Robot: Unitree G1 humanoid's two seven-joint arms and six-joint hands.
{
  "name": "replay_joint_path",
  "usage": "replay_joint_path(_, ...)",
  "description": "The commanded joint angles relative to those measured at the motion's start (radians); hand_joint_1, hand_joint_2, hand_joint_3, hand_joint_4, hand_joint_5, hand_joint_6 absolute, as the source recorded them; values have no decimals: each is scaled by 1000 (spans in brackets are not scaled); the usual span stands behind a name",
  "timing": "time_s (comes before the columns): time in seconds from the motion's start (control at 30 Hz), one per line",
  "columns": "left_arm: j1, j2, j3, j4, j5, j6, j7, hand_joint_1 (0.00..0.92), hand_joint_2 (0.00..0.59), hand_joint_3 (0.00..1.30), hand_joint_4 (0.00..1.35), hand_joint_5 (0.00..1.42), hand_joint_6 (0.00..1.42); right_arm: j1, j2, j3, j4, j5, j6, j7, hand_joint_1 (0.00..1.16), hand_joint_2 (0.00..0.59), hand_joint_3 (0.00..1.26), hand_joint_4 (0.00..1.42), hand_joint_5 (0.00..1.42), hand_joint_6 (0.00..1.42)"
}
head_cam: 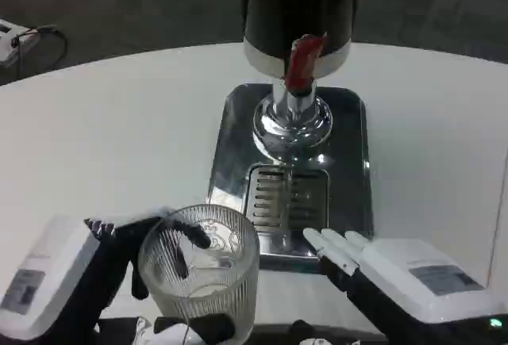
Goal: Grasp the cup under the faucet to collect the drink, then remove the cup.
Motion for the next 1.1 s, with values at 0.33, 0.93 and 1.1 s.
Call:
replay_joint_path(0.33,3,1,3,-6,-20,0,-2,228,313,833,838,1092,1347,17,0,-8,-10,5,-5,13,257,436,0,0,0,0)
replay_joint_path(0.93,-132,-16,-40,85,12,87,16,228,313,833,838,1092,1333,102,8,-68,-79,4,-7,4,256,436,1,0,0,0)
replay_joint_path(1.1,-260,-12,-76,229,74,134,51,228,313,833,838,1102,1349,154,0,-121,-107,33,-12,-7,255,436,7,0,0,0)
